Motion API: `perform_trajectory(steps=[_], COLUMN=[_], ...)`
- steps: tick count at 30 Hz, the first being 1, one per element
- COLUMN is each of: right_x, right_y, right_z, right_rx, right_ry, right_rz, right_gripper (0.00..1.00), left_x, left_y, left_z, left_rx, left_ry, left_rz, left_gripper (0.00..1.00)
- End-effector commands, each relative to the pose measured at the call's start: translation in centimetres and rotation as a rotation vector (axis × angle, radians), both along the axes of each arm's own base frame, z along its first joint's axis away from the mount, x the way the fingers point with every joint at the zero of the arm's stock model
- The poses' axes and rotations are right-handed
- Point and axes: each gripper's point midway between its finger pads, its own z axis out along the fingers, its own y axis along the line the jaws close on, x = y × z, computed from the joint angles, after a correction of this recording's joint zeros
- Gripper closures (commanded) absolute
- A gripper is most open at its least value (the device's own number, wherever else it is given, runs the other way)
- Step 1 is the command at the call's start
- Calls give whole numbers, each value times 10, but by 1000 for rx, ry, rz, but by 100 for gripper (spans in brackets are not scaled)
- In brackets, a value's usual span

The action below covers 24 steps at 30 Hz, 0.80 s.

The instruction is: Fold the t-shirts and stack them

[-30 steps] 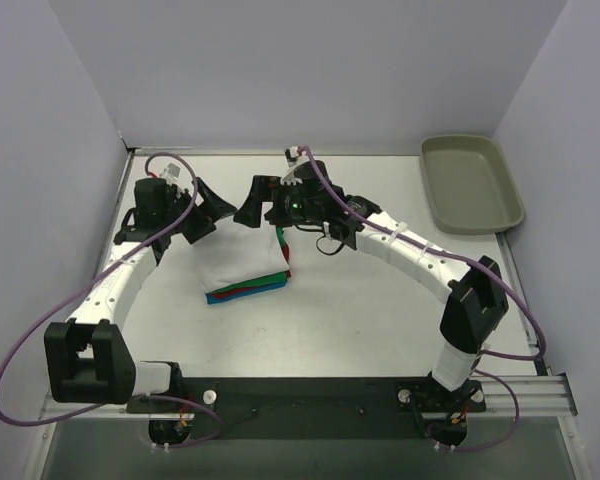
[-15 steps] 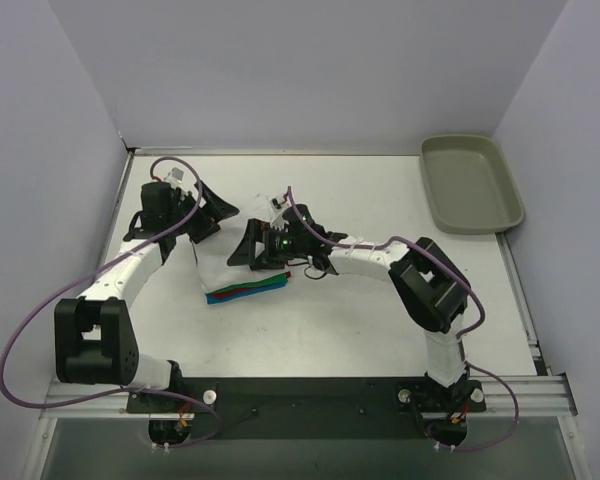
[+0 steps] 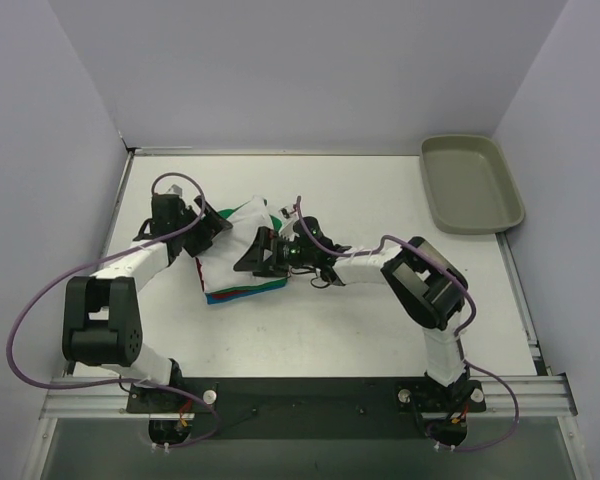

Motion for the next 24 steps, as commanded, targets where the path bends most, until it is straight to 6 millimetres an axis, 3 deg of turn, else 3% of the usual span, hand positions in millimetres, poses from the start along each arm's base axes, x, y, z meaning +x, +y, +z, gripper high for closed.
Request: perform_trajectory(steps=[1,3,5,6,8,9,10,12,15,16,19,21,22,24], right_x=[-3,-5,-3,1,1,5,1,3,4,11,27,35,32,28], right_y=[-11,-17,-26,-28,-37,-37,-43,-49,-70,-74,-116,-148,-155,-170], right_z=[12,24,24,44,48,75,75,99,114,129,131,135,131,141], right_rx=[1,-19,-97,-98,-182,-178,-223,-258,-403,-418,-611,-722,-751,-756], right_ry=[-51,-114,-175,-231,-266,-357,-355,-441,-505,-540,-553,-573,-583,-603], right_rz=[-9,-10,-17,-28,-45,-39,-32,-47,-86,-127,-295,-407,-407,-455], right_gripper=[0,0,0,0,0,0,0,0,0,0,0,0,0,0], left_x=[7,11,14,17,18,18,17,10,-9,-15,-38,-53,-60,-74], left_y=[31,33,29,26,19,12,9,2,-17,-25,-38,-34,-37,-28], left_z=[-5,10,27,51,81,113,130,173,208,224,223,213,203,192], left_rx=[128,125,119,111,93,77,69,71,66,65,117,187,209,271], left_ry=[-8,-42,-83,-145,-208,-278,-311,-386,-440,-464,-430,-390,-370,-344], left_rz=[97,102,78,68,47,22,10,-17,-93,-121,-190,-202,-219,-210], left_gripper=[9,9,8,8,8,8,7,7,5,5,3,3,3,3])
